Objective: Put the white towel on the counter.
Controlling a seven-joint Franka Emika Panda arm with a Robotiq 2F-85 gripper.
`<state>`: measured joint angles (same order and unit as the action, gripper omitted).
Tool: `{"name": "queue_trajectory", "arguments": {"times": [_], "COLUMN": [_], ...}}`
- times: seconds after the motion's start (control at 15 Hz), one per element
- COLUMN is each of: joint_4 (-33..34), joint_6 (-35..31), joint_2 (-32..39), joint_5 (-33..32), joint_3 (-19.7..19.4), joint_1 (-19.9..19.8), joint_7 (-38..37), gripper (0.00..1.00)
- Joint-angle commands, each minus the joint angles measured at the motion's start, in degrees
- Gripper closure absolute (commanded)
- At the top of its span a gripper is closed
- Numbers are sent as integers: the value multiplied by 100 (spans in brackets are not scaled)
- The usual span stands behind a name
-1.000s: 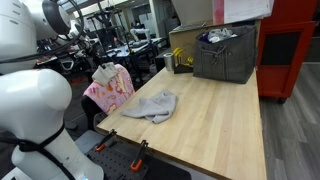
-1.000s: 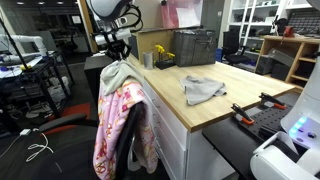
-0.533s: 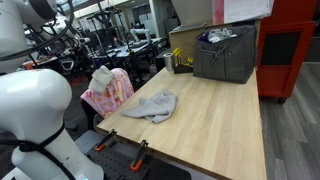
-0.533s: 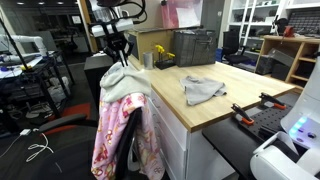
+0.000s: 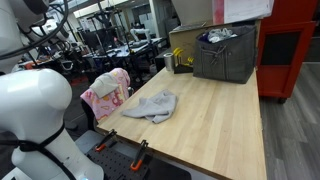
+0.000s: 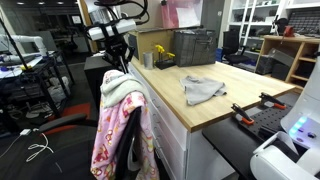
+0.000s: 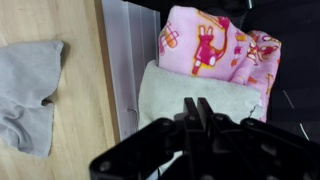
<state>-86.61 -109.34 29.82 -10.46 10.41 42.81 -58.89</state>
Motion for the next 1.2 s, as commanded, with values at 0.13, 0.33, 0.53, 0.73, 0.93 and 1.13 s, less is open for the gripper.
{"name": "queue_trajectory", "arguments": {"times": [0.13, 0.33, 0.53, 0.73, 0.93, 1.13], "joint_4": [-496, -414, -325, -239, -144, -113], "joint_6": [-528, -676, -801, -1047, -1265, -1456], "joint_2": [-285, -175, 0, 238, 476, 615], "joint_5": [-171, -316, -275, -151, -36, 20], "joint_3": [-127, -239, -242, -187, -174, -213], "joint_1": [-170, -293, -459, -582, -607, -595], "joint_7": [99, 203, 351, 469, 498, 427], "gripper": [45, 23, 2, 0, 0, 32]}}
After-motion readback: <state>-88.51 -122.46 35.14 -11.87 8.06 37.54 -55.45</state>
